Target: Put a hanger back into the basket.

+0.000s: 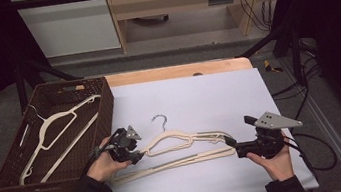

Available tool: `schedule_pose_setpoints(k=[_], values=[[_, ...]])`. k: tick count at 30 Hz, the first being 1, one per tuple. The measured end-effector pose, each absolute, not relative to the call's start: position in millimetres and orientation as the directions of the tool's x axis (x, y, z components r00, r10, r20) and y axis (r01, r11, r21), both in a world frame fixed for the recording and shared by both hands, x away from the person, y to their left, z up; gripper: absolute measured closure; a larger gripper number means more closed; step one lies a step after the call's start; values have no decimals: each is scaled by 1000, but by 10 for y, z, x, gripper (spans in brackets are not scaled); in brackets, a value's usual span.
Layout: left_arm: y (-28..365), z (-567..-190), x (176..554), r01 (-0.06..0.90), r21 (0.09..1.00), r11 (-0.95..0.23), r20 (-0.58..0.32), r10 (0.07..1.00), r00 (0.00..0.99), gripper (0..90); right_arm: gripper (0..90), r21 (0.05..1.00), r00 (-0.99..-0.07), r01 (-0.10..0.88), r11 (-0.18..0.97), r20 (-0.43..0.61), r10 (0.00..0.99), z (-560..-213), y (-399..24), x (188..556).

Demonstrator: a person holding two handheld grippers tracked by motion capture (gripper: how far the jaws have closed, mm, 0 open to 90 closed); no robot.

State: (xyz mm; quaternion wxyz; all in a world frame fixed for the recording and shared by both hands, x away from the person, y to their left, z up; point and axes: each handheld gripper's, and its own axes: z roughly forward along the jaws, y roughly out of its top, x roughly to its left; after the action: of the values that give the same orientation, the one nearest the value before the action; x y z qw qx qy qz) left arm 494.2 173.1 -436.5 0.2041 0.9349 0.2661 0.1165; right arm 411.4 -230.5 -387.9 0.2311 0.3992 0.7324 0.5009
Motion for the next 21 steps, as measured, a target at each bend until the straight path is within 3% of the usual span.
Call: schedule_pose_setpoints(k=[11,17,21], values=[[1725,-4471,5000,467,426,-775,121,561,819,671,52,917,-580,353,185,60,812,-3885,-2297,4115],[1721,-4471,4995,467,423,-777,125,560,819,680,53,916,-582,354,187,60,811,-3887,-2296,4116],[1733,-4467,5013,480,424,-768,126,575,808,755,53,915,-584,356,189,60,810,-3890,-2291,4119]])
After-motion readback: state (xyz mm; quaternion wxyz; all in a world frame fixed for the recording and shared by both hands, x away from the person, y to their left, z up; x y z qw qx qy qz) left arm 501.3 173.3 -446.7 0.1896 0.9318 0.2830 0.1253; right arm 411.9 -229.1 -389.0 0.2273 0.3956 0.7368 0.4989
